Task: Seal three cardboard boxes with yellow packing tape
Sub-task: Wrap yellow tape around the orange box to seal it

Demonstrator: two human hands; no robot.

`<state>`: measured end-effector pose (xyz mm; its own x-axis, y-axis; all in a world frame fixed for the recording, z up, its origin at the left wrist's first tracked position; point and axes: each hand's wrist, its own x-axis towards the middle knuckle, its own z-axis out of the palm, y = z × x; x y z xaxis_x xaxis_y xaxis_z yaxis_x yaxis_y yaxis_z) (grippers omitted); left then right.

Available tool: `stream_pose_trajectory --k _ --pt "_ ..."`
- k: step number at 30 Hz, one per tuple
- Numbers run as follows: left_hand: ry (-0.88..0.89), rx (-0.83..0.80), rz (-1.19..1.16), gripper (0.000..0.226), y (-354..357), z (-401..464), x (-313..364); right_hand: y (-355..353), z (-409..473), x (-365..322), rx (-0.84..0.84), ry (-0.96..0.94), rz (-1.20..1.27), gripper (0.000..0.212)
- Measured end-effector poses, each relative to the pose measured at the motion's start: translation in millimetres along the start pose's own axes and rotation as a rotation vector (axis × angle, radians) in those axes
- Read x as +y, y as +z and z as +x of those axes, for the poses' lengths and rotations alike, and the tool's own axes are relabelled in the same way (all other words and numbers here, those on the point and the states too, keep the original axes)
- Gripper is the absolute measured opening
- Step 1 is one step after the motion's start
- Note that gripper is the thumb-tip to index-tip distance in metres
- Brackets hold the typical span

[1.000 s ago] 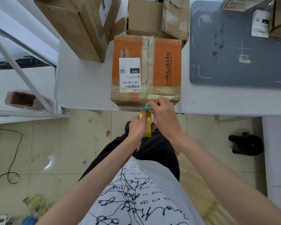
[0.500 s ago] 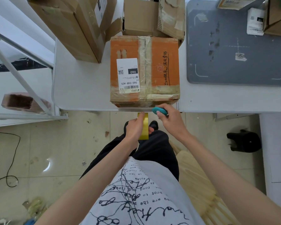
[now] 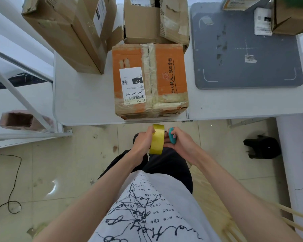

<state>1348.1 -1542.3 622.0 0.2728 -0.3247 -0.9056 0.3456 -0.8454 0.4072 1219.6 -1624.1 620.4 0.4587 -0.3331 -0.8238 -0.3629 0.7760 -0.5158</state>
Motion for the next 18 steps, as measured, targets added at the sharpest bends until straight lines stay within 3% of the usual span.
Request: stream_pose_trajectory --k 2,7,9,12,15,16,18 --pt "0.024 -0.024 0.046 0.048 -1 -3 4 7 -5 -5 -0.023 -0.039 -0.066 0.043" --pt "0.136 -0.121 0.09 0.039 -10 -11 19 5 -11 -13 -0.004 -0.145 -0.149 0.017" --pt "0.221 -0.128 0.16 0.032 -19 -18 22 2 -13 -14 -0.011 -0.157 -0.14 0.022" --pt "0.46 0.067 0.341 0.031 -29 -20 21 3 -17 -16 0.011 -0.159 -0.13 0.037" --pt "0.794 0.326 0.351 0.015 -38 -9 22 -3 -14 -13 0.065 -0.168 -0.143 0.045" --pt "0.906 0.357 0.39 0.008 -42 -2 25 -5 -16 -15 0.075 -0.172 -0.12 0.045" --pt "1.056 0.378 0.549 0.015 -49 17 33 -8 -20 -21 0.085 -0.18 -0.049 0.044"
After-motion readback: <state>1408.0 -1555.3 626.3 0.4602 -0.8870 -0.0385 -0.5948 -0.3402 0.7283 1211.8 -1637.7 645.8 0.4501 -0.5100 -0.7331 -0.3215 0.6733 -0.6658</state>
